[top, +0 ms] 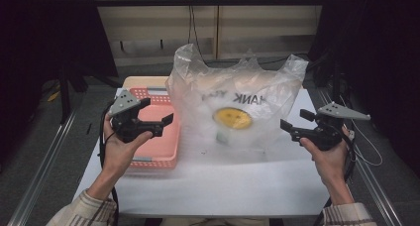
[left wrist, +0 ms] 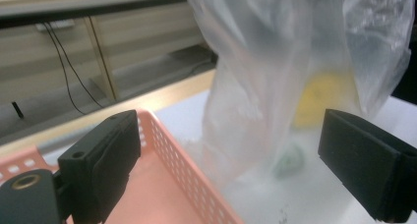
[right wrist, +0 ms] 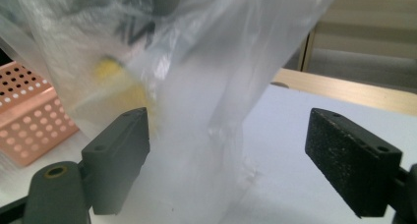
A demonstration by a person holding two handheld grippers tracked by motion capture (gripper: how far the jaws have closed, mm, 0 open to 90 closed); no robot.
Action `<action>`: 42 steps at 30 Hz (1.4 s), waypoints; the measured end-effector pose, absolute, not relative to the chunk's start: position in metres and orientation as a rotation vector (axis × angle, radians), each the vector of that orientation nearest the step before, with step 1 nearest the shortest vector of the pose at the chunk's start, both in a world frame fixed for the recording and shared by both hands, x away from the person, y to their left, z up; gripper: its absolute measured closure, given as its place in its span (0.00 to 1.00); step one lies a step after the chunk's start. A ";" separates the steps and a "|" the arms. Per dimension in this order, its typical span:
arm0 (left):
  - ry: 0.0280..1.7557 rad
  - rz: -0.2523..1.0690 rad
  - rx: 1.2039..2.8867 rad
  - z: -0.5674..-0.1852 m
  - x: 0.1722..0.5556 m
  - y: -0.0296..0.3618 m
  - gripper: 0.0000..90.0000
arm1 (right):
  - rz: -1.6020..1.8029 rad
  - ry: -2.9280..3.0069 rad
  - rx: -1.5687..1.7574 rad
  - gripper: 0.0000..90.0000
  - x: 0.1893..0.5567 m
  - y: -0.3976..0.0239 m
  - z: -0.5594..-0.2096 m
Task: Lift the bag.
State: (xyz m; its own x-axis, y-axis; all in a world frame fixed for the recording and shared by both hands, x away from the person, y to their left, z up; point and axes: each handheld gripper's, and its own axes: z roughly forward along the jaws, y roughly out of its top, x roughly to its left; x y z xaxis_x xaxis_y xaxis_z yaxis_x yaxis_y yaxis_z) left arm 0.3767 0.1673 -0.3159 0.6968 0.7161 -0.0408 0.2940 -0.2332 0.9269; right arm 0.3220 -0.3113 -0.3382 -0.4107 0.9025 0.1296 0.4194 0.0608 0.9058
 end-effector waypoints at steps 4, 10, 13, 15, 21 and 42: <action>0.807 0.461 1.838 -0.329 0.370 0.169 0.06 | 1.322 1.866 1.326 0.17 0.314 -0.312 -0.350; 0.810 0.437 1.859 -0.347 0.355 0.176 0.05 | 1.294 1.871 1.353 0.16 0.300 -0.316 -0.366; 0.814 0.431 1.863 -0.357 0.347 0.178 0.05 | 1.278 1.880 1.369 0.15 0.295 -0.316 -0.374; 0.819 0.416 1.875 -0.361 0.345 0.179 0.05 | 1.258 1.871 1.369 0.16 0.292 -0.315 -0.376; 0.842 0.439 1.898 -0.369 0.335 0.187 0.05 | 1.234 1.901 1.376 0.14 0.283 -0.313 -0.383; 0.899 0.409 1.918 -0.407 0.308 0.199 0.06 | 1.162 1.973 1.435 0.13 0.263 -0.305 -0.421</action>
